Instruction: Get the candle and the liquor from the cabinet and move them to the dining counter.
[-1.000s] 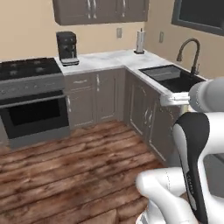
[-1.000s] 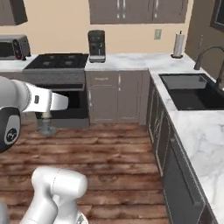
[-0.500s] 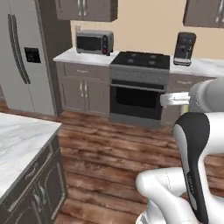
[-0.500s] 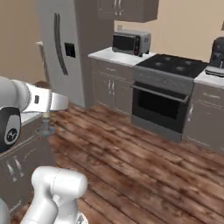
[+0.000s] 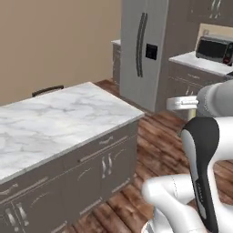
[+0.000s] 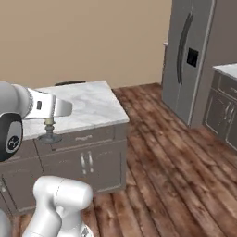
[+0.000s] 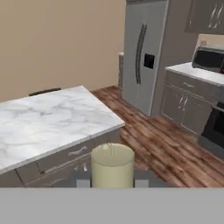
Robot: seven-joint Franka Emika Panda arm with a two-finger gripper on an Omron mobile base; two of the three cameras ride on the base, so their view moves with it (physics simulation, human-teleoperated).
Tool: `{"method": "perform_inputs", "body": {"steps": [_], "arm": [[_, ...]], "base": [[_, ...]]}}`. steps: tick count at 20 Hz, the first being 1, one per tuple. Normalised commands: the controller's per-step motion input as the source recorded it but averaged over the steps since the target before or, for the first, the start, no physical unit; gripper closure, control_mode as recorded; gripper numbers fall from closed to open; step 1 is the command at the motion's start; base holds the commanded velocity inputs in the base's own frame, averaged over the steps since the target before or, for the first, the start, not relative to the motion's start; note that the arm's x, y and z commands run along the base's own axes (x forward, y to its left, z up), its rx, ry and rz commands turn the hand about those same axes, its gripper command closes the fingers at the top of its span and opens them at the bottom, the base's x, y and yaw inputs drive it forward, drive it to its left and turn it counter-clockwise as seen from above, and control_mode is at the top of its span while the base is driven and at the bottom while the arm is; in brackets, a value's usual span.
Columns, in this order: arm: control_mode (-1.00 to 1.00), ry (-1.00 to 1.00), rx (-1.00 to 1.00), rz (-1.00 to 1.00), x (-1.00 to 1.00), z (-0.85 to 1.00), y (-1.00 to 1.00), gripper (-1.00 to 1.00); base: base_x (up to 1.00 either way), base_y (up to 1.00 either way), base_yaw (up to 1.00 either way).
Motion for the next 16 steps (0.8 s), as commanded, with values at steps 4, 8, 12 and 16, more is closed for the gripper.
{"method": "perform_inputs", "body": {"steps": [4,8,12,16], "arm": [[1.00,0.00,0.00,0.00,0.00,0.00,0.00,1.00],[1.00,0.00,0.00,0.00,0.00,0.00,0.00,1.00],[1.00,0.00,0.00,0.00,0.00,0.00,0.00,1.00],[1.00,0.00,0.00,0.00,0.00,0.00,0.00,1.00]], "base": [[0.51,-0.20,0.75],[0.73,-0.88,0.40],[0.73,-1.00,0.27],[0.50,-1.00,0.28]]}}
